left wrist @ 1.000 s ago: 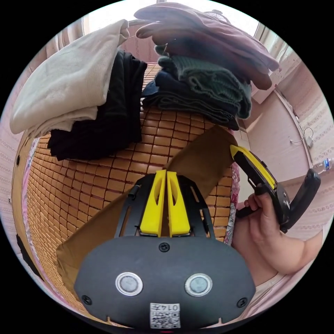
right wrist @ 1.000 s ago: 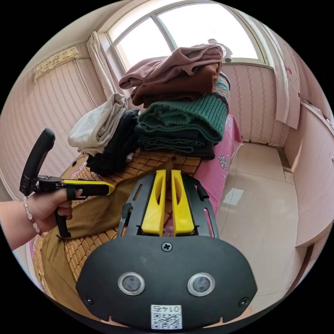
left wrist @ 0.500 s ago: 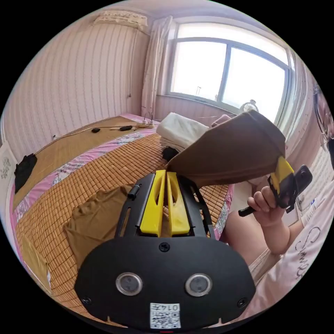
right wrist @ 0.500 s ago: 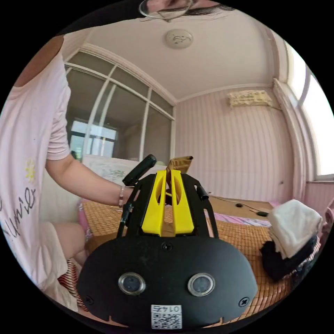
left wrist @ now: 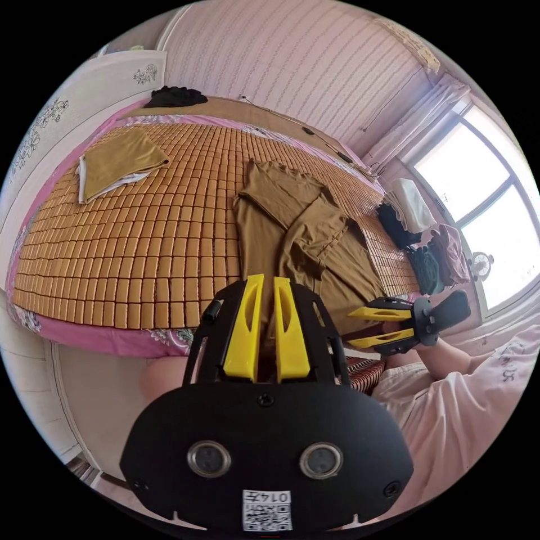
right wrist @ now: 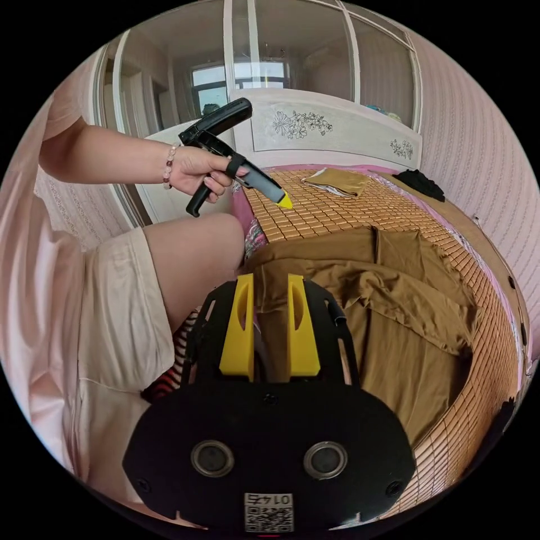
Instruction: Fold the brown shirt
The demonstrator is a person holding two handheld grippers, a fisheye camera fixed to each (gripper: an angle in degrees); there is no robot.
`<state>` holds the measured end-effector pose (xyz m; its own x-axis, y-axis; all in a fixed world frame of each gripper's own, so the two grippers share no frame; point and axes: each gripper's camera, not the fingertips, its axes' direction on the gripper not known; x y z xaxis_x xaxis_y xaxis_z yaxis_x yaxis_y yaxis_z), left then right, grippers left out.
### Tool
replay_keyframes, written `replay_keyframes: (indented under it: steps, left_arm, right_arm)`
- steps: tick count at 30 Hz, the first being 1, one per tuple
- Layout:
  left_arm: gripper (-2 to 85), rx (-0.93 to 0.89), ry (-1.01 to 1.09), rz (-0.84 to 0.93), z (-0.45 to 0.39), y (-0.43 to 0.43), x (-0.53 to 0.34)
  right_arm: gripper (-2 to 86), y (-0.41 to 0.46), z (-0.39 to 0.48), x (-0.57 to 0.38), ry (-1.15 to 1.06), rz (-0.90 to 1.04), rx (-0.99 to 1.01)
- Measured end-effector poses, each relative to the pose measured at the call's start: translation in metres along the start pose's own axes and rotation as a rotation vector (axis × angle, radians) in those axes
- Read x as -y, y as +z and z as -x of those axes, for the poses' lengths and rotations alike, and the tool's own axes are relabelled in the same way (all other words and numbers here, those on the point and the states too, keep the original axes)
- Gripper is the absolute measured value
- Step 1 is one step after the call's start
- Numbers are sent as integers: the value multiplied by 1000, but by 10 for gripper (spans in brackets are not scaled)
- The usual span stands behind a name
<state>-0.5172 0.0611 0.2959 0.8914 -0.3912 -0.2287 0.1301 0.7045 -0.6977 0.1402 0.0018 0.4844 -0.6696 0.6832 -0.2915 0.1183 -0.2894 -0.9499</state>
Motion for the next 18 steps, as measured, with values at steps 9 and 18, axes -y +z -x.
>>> replay_keyframes:
  steps: [9, 18]
  left_arm:
    - [46, -88, 179, 80, 10, 7, 29]
    - [43, -209, 396, 44, -19, 47, 182]
  right_arm:
    - [89, -24, -55, -1, 68, 241, -304]
    - [88, -47, -185, 12, 156, 391, -597]
